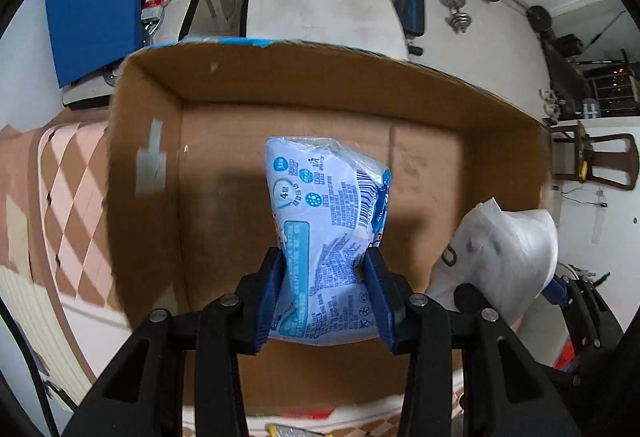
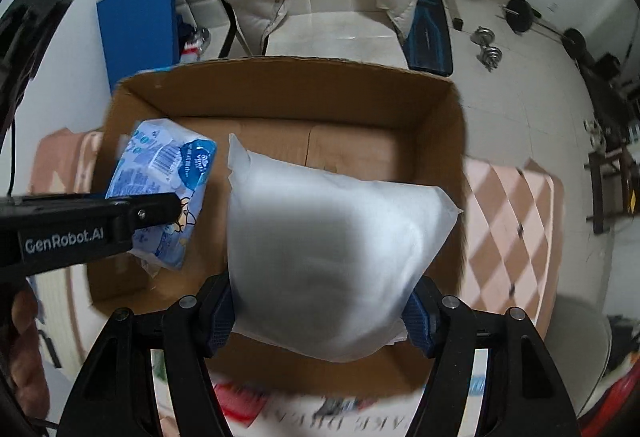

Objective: Organize soft objects
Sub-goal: 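Lower both bags into the box and open both tools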

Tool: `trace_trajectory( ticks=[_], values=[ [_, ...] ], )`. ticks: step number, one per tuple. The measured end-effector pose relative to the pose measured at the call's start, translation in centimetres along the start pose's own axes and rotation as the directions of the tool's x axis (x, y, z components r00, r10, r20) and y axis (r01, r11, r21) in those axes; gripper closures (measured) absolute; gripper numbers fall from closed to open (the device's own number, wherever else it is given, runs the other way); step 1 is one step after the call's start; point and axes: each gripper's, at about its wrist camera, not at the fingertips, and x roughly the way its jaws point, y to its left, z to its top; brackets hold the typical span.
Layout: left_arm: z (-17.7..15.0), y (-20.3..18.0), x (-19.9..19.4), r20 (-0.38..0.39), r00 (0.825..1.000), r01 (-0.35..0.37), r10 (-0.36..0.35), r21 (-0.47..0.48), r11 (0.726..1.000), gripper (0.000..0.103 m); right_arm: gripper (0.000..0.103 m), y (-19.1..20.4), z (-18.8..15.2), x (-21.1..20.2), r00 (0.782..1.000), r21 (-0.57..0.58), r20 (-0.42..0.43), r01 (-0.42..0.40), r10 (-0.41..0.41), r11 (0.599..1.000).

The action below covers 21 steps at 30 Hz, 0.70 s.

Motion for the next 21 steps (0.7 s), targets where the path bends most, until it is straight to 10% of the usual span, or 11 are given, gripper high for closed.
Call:
trace_trajectory(
  ticks=[16, 20, 21],
  values=[
    [4.4, 0.0, 6.1, -0.133, 0.991, 0.028, -0.031, -0.024, 0.999, 0.064, 0.031, 0.4, 5.5, 9.8, 0.993, -0.084, -0.113, 0.017, -0.026, 0.996],
    [4.1, 0.4, 6.3, -0.172, 0.983, 0.062, -0.07, -0.052, 0.997, 0.058, 0.028, 0.4, 6.1, 10.7, 0.991, -0.096, -0.134, 0.009, -0.022, 0.995],
    [4.0, 0.4, 6.1, -0.171, 0.983, 0.064, -0.071, -0.049, 0.997, 0.042, 0.026, 0.5, 6.2, 11.0, 0.99, -0.098, -0.141, 0.007, -0.021, 0.995]
  ],
)
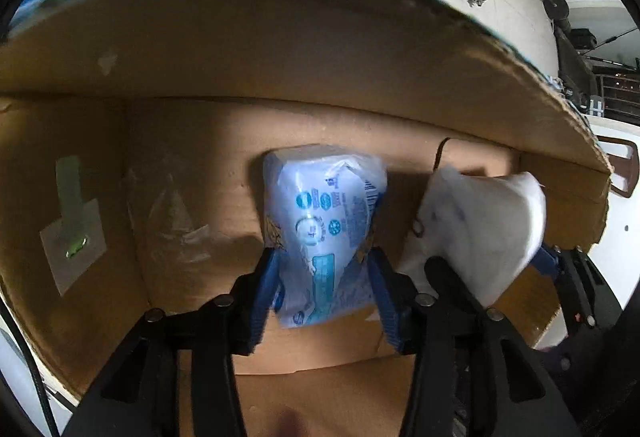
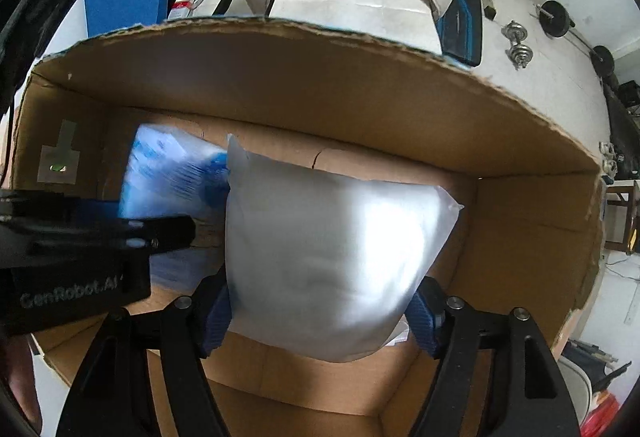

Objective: Organize soft objects
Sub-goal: 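Lower both bags into the box and open both tools, then grasp the green bag with the left tool while the right tool grasps the red bag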

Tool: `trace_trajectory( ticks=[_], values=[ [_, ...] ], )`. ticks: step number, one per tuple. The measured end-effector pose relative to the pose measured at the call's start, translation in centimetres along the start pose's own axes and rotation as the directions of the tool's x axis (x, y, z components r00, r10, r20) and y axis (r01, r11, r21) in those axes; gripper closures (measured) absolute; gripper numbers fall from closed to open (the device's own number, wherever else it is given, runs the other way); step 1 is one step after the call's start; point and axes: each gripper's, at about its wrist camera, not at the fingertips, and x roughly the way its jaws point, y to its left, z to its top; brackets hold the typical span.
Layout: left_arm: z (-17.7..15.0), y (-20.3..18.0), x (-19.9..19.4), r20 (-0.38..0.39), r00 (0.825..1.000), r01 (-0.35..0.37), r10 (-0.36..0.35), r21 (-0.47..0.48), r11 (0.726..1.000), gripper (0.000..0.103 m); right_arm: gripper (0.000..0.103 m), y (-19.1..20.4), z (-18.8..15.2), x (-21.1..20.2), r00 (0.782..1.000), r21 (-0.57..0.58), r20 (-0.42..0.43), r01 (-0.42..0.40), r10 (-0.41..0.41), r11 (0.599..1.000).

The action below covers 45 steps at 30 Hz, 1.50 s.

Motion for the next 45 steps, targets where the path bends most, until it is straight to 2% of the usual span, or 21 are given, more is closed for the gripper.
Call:
trace_trajectory(
  ticks=[2, 4, 6, 8, 13, 18, 21, 25, 26, 28, 30, 32, 34, 38, 42, 45],
  values=[
    [-0.2, -0.1, -0.8, 0.025, 1.0, -0.002, 0.002, 0.008, 1.0, 0.02, 0.021, 0.1, -0.1, 0.1, 1.0, -0.01, -0.01, 0.003, -0.003, 1.0],
    [-0.7, -0.1, -2.1, 0.056, 0.998, -0.008, 0.007, 0.009, 1.0, 0.017, 0.014, 0.2, -0.2, -0.2, 1.0, -0.009, -0.004, -0.005, 0.005, 1.0],
    [-1.6, -0.1, -3.2, 0.075, 0.997, -0.014, 0.013, 0.011, 1.0, 0.006, 0.007, 0.2, -0.4, -0.9, 1.0, 0.001, 0.006, -0.01, 0.01, 1.0],
    [-2.6, -0.5, -4.6, 0.103, 0.994, -0.029, 0.027, 0.018, 0.999, 0.004, 0.0, 0.3, -0.7, -1.8, 1.0, 0.013, 0.021, -0.019, 0.018, 1.0],
    [-5.9, -1.5, -8.4, 0.185, 0.98, -0.078, 0.068, 0.046, 0.996, 0.004, 0.0, 0.6, -2.6, -4.9, 0.998, 0.013, 0.064, 0.006, -0.007, 1.0],
    [-11.8, -1.7, -12.9, 0.324, 0.937, -0.165, 0.133, 0.071, 0.984, 0.004, 0.0, 0.6, -5.9, -9.2, 0.987, 0.057, 0.159, -0.003, -0.006, 0.998],
    [-15.1, -1.0, -14.0, 0.38, 0.909, -0.214, 0.17, 0.077, 0.974, 0.004, 0.0, 1.0, -8.9, -12.1, 0.978, 0.086, 0.208, -0.02, 0.001, 0.996],
    [-21.0, 1.9, -13.6, 0.446, 0.86, -0.295, 0.248, 0.037, 0.955, 0.004, 0.0, 3.4, -14.9, -14.3, 0.968, 0.016, 0.25, -0.015, 0.011, 1.0],
    [-22.6, 3.0, -12.8, 0.448, 0.855, -0.301, 0.259, 0.023, 0.953, 0.004, 0.0, 4.6, -16.6, -14.2, 0.968, -0.029, 0.249, -0.009, 0.016, 1.0],
    [-24.8, 4.8, -10.9, 0.431, 0.862, -0.295, 0.267, 0.0, 0.955, 0.004, 0.0, 7.2, -19.8, -12.7, 0.975, -0.136, 0.221, 0.017, 0.014, 0.991],
    [-27.2, 6.9, -8.1, 0.378, 0.885, -0.283, 0.271, -0.023, 0.959, 0.004, 0.0, 9.8, -22.4, -10.8, 0.983, -0.243, 0.182, 0.053, -0.009, 0.969],
    [-29.0, 9.3, -5.5, 0.321, 0.903, -0.281, 0.285, -0.06, 0.958, 0.004, 0.0, 13.1, -25.1, -7.9, 0.988, -0.366, 0.145, 0.099, -0.048, 0.925],
    [-30.4, 11.1, -3.4, 0.282, 0.911, -0.284, 0.299, -0.093, 0.954, 0.004, 0.0, 15.6, -26.9, -5.5, 0.989, -0.453, 0.129, 0.123, -0.072, 0.883],
    [-32.8, 13.3, -0.7, 0.246, 0.907, -0.317, 0.34, -0.132, 0.939, 0.004, 0.002, 19.0, -28.4, -1.2, 0.985, -0.559, 0.127, 0.166, -0.114, 0.813],
    [-33.9, 14.1, 0.7, 0.242, 0.891, -0.368, 0.385, -0.114, 0.923, 0.004, 0.012, 20.0, -27.7, 2.1, 0.987, -0.555, 0.085, 0.163, -0.14, 0.816],
    [-33.6, 14.1, 0.5, 0.239, 0.894, -0.363, 0.38, -0.114, 0.925, 0.004, 0.015, 20.0, -27.6, 3.8, 0.993, -0.536, 0.019, 0.112, -0.12, 0.837]
  ],
)
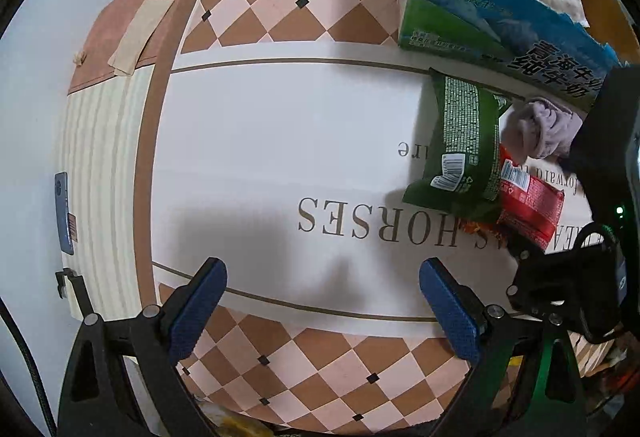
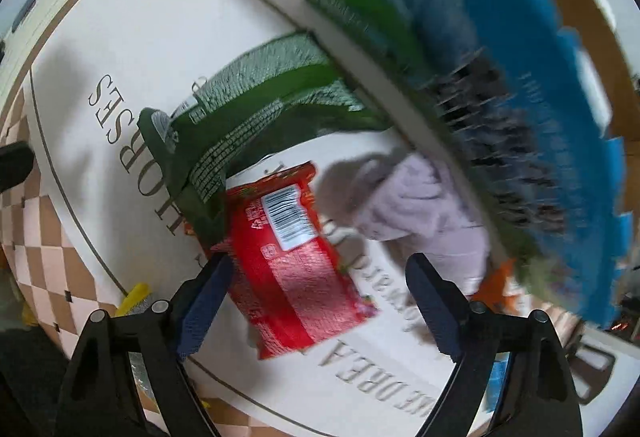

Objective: Organize soft objects
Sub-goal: 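Grasp the green bag with the left tool while the right tool grasps the red bag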

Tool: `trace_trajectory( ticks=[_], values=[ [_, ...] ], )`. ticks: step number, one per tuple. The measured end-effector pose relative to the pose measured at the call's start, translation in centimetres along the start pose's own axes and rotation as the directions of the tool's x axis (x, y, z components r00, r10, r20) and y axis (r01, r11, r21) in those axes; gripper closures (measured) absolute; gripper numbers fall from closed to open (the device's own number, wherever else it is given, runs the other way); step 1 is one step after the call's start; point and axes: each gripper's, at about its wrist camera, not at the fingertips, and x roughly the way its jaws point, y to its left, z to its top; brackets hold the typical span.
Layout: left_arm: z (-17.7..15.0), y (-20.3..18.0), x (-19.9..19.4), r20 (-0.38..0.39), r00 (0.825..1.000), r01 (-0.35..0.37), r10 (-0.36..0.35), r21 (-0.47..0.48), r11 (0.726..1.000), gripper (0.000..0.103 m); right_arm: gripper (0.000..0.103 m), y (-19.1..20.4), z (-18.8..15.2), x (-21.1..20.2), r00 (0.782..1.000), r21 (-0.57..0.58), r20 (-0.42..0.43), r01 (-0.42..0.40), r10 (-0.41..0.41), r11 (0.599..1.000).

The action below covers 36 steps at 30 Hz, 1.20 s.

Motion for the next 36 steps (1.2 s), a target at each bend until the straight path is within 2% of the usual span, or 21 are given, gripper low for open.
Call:
trace_trajectory(
  ticks=[3, 6, 10, 13, 18, 19, 22, 24, 27, 29, 30, 33, 36],
  values=[
    [1.1, -0.6, 0.3, -0.004, 1.0, 0.014, -0.014, 0.021, 1.0, 0.004, 0.028, -0.1, -0.8, 0.7, 0.997, 0.061, -0.039, -0.062, 0.064, 0.996],
    [2.6, -2.3, 0.1, 0.007, 1.0, 0.01, -0.01, 0.068, 0.998, 0.004, 0.036, -0.4, -2.4, 0.8, 0.997, 0.122, -0.04, -0.056, 0.061, 0.991],
    [4.7, -4.6, 0.5, -0.01, 1.0, 0.03, -0.029, 0.117, 0.993, 0.004, 0.041, -3.0, -5.4, 1.2, 0.99, 0.312, -0.044, -0.112, 0.132, 0.943],
    [6.0, -6.9, 1.1, -0.023, 1.0, 0.022, -0.019, 0.175, 0.984, 0.004, 0.042, -6.4, -8.5, 1.8, 0.975, 0.52, -0.058, -0.153, 0.213, 0.84],
    [7.8, -9.5, 3.1, -0.065, 0.998, 0.006, 0.009, 0.226, 0.974, 0.004, 0.042, -10.3, -14.0, 2.4, 0.958, 0.744, -0.036, -0.165, 0.285, 0.647],
    [8.2, -9.8, 3.7, -0.078, 0.997, 0.006, 0.012, 0.23, 0.973, 0.004, 0.042, -10.8, -14.9, 2.5, 0.955, 0.765, -0.031, -0.166, 0.294, 0.622],
    [9.0, -10.4, 5.4, -0.122, 0.992, 0.001, 0.029, 0.237, 0.972, 0.004, 0.039, -11.6, -16.2, 2.1, 0.948, 0.787, -0.003, -0.193, 0.317, 0.586],
    [9.1, -10.6, 6.3, -0.139, 0.99, 0.005, 0.029, 0.239, 0.971, 0.004, 0.026, -12.3, -17.0, 1.9, 0.951, 0.797, 0.004, -0.19, 0.31, 0.573],
    [8.6, -10.6, 6.5, -0.135, 0.991, 0.017, 0.015, 0.234, 0.972, 0.006, 0.026, -12.9, -17.0, 1.7, 0.955, 0.785, -0.008, -0.178, 0.298, 0.594],
    [7.9, -10.2, 6.9, -0.145, 0.989, 0.018, 0.017, 0.232, 0.973, 0.027, 0.026, -13.2, -16.4, 2.0, 0.955, 0.773, -0.025, -0.169, 0.297, 0.611],
    [7.4, -10.0, 7.1, -0.148, 0.989, 0.01, 0.025, 0.232, 0.973, 0.04, 0.026, -13.1, -16.4, 2.2, 0.955, 0.768, -0.036, -0.163, 0.296, 0.619],
    [6.0, -9.3, 7.6, -0.16, 0.987, 0.021, 0.014, 0.214, 0.977, 0.055, 0.028, -12.3, -16.7, 2.6, 0.952, 0.747, -0.071, -0.147, 0.298, 0.648],
    [4.5, -8.5, 7.7, -0.155, 0.988, 0.024, 0.004, 0.183, 0.983, 0.059, 0.039, -9.8, -16.9, 3.0, 0.959, 0.724, -0.107, -0.107, 0.264, 0.682]
  ],
)
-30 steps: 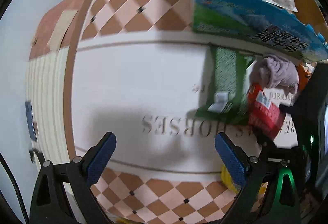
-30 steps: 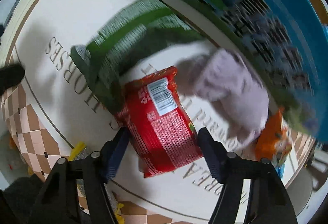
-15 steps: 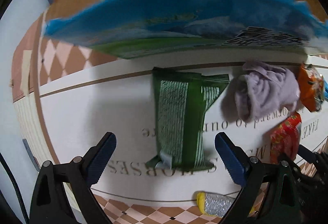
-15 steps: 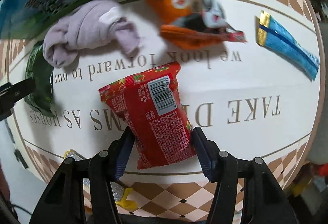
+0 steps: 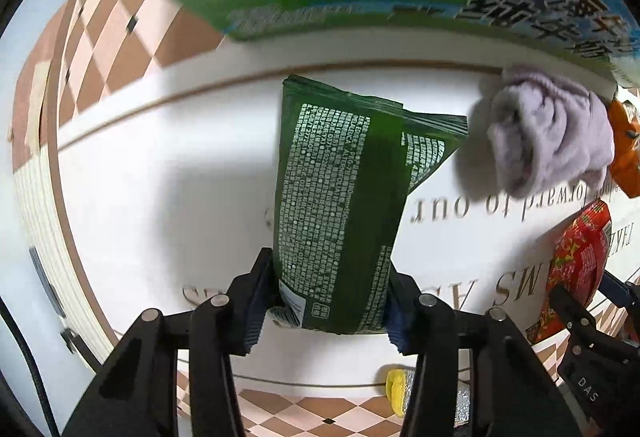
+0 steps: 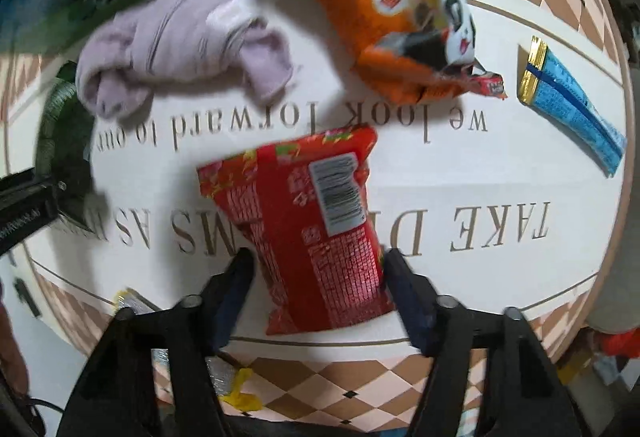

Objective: Organize soft objects
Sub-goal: 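Grasp the green bag with the left tool while the right tool grasps the red bag, then carry both bags into the box and open both tools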

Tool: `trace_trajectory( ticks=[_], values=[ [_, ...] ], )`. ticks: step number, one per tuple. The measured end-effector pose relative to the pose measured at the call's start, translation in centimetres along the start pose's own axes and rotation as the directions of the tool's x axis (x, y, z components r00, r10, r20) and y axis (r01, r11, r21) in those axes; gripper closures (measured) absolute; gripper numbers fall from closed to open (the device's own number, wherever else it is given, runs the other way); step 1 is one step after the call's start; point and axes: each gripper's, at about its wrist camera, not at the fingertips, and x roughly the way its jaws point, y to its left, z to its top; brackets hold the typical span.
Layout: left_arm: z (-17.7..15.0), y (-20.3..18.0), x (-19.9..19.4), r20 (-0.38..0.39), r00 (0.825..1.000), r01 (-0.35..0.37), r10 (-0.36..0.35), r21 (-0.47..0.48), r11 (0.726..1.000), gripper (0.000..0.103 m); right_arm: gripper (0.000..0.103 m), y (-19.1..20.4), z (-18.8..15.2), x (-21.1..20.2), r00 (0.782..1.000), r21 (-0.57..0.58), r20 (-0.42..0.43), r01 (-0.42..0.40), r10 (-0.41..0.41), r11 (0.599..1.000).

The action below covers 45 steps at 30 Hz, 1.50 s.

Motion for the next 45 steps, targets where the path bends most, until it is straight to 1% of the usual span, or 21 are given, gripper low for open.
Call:
trace_trajectory(
  ticks=[2, 5, 8, 11, 13, 16, 18, 20, 23, 24, 25, 26, 28, 29, 30, 31, 33, 36, 39, 42, 45],
  values=[
    [-1.3, 0.3, 0.2, -0.004, 1.0, 0.011, -0.011, -0.019, 1.0, 0.061, 0.041, 0.2, -0.9, 0.0, 1.0, -0.018, 0.008, 0.019, -0.019, 1.0],
    [-3.4, 0.6, 0.7, -0.016, 0.999, 0.046, -0.046, -0.052, 0.998, 0.063, 0.042, 0.4, -2.3, 0.1, 1.0, -0.023, -0.015, 0.024, -0.024, 0.999],
    [-5.0, 0.6, 1.2, -0.013, 0.999, 0.051, -0.053, -0.073, 0.996, 0.065, 0.044, 0.5, -3.5, 0.2, 0.999, -0.035, -0.018, 0.034, -0.035, 0.999],
    [-6.2, 0.2, 0.8, 0.001, 0.999, 0.04, -0.04, -0.073, 0.996, 0.069, 0.051, 1.1, -4.8, 0.0, 0.999, -0.026, -0.002, 0.033, -0.033, 0.999],
    [-6.8, 0.1, -0.2, 0.019, 0.998, 0.058, -0.057, -0.074, 0.996, 0.07, 0.054, 1.0, -5.3, -1.0, 1.0, -0.027, 0.011, 0.026, -0.026, 0.999],
    [-8.0, -0.2, -3.3, 0.082, 0.992, 0.096, -0.091, -0.059, 0.994, 0.07, 0.055, 0.9, -5.0, -4.5, 0.999, -0.037, 0.042, -0.011, 0.013, 0.999],
    [-8.9, 0.0, -5.9, 0.132, 0.985, 0.121, -0.115, -0.044, 0.992, 0.07, 0.055, 0.6, -5.8, -7.1, 0.996, -0.045, 0.078, -0.048, 0.052, 0.998],
    [-9.4, -0.2, -8.9, 0.188, 0.972, 0.145, -0.138, -0.025, 0.989, 0.07, 0.056, 0.2, -6.4, -9.9, 0.989, -0.051, 0.119, -0.085, 0.09, 0.995],
    [-8.9, 0.4, -14.2, 0.275, 0.944, 0.189, -0.181, -0.003, 0.982, 0.07, 0.056, -0.2, -6.4, -14.7, 0.973, -0.065, 0.186, -0.128, 0.138, 0.99],
    [-6.7, -0.3, -15.5, 0.287, 0.939, 0.196, -0.189, 0.004, 0.981, 0.07, 0.056, -0.3, -6.6, -16.5, 0.965, -0.072, 0.213, -0.142, 0.154, 0.987],
    [-5.7, -0.2, -17.0, 0.301, 0.932, 0.204, -0.2, 0.018, 0.979, 0.07, 0.056, -0.5, -6.6, -18.1, 0.958, -0.079, 0.234, -0.151, 0.166, 0.985],
    [-3.7, -0.4, -18.4, 0.308, 0.929, 0.208, -0.206, 0.025, 0.978, 0.07, 0.056, 0.6, -4.9, -19.4, 0.953, -0.083, 0.249, -0.158, 0.174, 0.984],
    [-1.0, -0.4, -20.1, 0.326, 0.926, 0.194, -0.192, 0.026, 0.981, 0.07, 0.056, 0.8, -3.7, -22.0, 0.938, -0.089, 0.283, -0.18, 0.198, 0.98],
    [1.7, -0.2, -20.2, 0.335, 0.927, 0.175, -0.172, 0.02, 0.984, 0.07, 0.055, 2.2, -2.0, -23.1, 0.934, -0.089, 0.293, -0.185, 0.204, 0.979],
    [2.8, -0.1, -20.4, 0.343, 0.928, 0.151, -0.145, 0.009, 0.989, 0.07, 0.055, 2.1, -1.1, -23.9, 0.93, -0.086, 0.307, -0.186, 0.204, 0.979],
    [4.5, 0.3, -20.4, 0.342, 0.932, 0.131, -0.122, -0.003, 0.991, 0.07, 0.056, 1.9, 1.1, -24.5, 0.925, -0.081, 0.321, -0.185, 0.201, 0.98],
    [7.6, 0.5, -19.9, 0.316, 0.943, 0.116, -0.101, -0.028, 0.993, 0.07, 0.055, 3.5, 5.6, -24.9, 0.923, -0.058, 0.342, -0.169, 0.179, 0.984],
    [12.1, 1.6, -18.8, 0.253, 0.963, 0.112, -0.092, -0.064, 0.992, 0.07, 0.056, 3.1, 10.8, -24.0, 0.929, -0.026, 0.337, -0.154, 0.154, 0.988],
    [16.0, 2.1, -17.1, 0.195, 0.977, 0.106, -0.085, -0.101, 0.989, 0.07, 0.056, 3.6, 14.9, -22.4, 0.942, -0.016, 0.321, -0.098, 0.099, 0.995],
    [19.3, 1.7, -15.7, 0.143, 0.988, 0.081, -0.065, -0.11, 0.991, 0.07, 0.056, 3.9, 18.4, -20.0, 0.959, -0.003, 0.273, -0.084, 0.081, 0.996],
    [21.7, 1.2, -14.7, 0.106, 0.994, 0.035, -0.023, -0.107, 0.994, 0.07, 0.056, 3.8, 20.8, -17.1, 0.973, 0.01, 0.224, -0.066, 0.062, 0.998]
  ],
)
